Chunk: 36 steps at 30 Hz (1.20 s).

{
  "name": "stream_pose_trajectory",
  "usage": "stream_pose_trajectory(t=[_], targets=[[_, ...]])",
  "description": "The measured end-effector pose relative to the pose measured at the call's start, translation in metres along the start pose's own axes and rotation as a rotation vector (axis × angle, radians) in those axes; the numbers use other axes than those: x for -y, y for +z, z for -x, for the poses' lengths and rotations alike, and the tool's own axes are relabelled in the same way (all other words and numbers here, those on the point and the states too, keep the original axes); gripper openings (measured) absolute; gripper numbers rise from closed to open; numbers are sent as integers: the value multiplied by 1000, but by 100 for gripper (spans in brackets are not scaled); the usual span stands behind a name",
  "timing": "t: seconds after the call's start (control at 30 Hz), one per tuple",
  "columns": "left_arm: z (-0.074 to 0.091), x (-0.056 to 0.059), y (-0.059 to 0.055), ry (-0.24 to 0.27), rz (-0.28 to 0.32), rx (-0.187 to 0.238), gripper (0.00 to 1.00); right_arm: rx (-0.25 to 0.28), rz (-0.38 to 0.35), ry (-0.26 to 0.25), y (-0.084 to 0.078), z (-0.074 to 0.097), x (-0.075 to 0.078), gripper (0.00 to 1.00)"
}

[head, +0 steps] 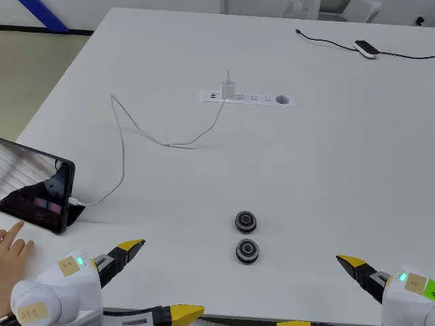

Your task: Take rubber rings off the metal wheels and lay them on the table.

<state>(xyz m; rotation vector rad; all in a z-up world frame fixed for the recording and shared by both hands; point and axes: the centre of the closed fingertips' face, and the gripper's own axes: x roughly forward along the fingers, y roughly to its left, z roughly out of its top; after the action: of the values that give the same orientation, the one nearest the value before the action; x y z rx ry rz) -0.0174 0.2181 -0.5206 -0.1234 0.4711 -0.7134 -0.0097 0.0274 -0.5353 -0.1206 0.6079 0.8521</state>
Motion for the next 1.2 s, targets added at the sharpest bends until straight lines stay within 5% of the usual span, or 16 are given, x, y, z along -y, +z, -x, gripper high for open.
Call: stream_pose_trajectory(t=[1.2], targets=[[-4, 4, -4, -16, 15, -13, 97, -20, -3, 13, -4, -5, 0, 98]])
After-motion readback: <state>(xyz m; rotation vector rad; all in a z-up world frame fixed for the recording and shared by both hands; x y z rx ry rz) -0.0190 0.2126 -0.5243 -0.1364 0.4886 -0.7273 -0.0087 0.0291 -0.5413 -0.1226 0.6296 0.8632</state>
